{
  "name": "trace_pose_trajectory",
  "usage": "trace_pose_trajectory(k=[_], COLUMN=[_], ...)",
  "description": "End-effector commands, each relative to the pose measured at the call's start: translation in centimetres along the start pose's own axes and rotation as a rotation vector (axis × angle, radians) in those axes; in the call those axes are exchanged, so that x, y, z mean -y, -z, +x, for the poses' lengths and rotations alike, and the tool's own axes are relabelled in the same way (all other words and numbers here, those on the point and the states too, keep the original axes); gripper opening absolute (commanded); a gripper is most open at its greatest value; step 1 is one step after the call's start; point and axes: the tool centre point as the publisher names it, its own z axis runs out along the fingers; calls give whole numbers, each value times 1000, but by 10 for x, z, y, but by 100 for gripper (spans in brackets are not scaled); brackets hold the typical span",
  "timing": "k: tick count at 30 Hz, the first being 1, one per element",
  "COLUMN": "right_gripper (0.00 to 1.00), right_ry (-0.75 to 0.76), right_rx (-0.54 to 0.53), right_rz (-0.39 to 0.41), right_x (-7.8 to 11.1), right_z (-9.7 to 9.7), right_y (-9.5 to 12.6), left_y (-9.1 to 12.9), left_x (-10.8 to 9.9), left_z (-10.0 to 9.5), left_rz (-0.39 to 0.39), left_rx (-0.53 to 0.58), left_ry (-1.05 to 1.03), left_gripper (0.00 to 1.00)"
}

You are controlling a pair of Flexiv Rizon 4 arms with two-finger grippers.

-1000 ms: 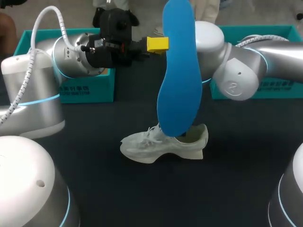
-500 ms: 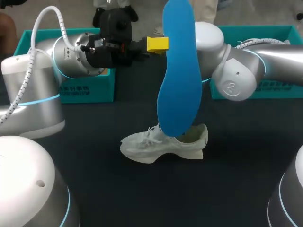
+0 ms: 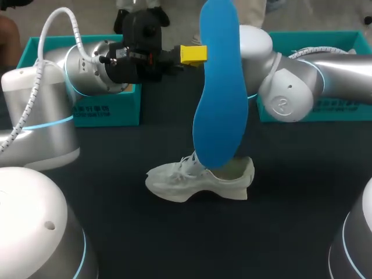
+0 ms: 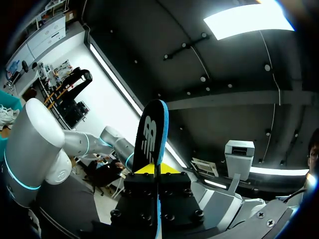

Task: Take the shoe out of the shoebox, open the shoe tongue, remove and reinsert the insole, then place the shoe into the shoebox

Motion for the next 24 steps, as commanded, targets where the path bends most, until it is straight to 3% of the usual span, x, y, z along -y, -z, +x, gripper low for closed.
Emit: trace_pose_trajectory(k=[1,13,15,24], right_gripper=[0,0,0,0], right_ry=[-75,-301,-300,-300], right_rx=[-13,-83,-82,-82], right_rz=[-61,-127,-172,-172], right_x=[8,9,8,8], right_z=[-2,4,4,4], right_y=[10,17,18,18], left_y=[0,0,0,0], left_x=[0,0,0,0], left_z=[0,0,0,0], left_rz=[2,2,2,2], left_rx=[-1,-1,-1,-1], left_ry=[-1,-1,-1,-1], left_gripper=[0,0,0,0])
